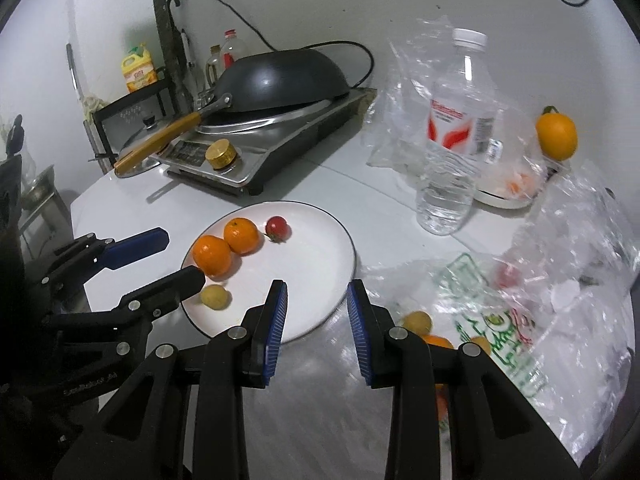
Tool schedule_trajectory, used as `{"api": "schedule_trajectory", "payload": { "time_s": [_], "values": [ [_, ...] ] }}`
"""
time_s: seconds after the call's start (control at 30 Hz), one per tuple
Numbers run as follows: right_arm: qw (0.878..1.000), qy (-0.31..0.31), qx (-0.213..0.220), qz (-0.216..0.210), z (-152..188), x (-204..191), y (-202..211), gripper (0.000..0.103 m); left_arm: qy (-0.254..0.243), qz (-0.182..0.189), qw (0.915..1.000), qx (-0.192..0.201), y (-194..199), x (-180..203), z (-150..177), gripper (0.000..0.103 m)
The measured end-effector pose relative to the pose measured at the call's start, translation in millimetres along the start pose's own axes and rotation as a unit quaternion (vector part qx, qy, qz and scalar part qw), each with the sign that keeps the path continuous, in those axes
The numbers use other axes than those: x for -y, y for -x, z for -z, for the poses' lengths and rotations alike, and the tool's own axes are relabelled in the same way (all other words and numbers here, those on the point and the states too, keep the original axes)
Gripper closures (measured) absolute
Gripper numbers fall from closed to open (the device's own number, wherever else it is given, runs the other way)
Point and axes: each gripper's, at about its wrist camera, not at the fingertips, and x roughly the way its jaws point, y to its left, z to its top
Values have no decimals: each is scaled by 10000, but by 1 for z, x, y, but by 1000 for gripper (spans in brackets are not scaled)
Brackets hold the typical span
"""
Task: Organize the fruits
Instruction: 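Move both open tools back toward the fruit in the plastic bag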
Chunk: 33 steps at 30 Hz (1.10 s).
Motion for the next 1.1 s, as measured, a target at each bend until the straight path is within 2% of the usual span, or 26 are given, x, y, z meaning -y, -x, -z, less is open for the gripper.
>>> {"api": "schedule_trajectory", "payload": {
  "time_s": [0.67, 1.1],
  "values": [
    [9989, -380, 196, 178, 39, 55, 40, 70, -489, 112, 9987, -132, -7, 68, -4, 48],
    [9977, -638, 110, 203, 65, 92, 45, 70, -790, 219, 9962, -297, -17, 108, -4, 49]
  ]
}}
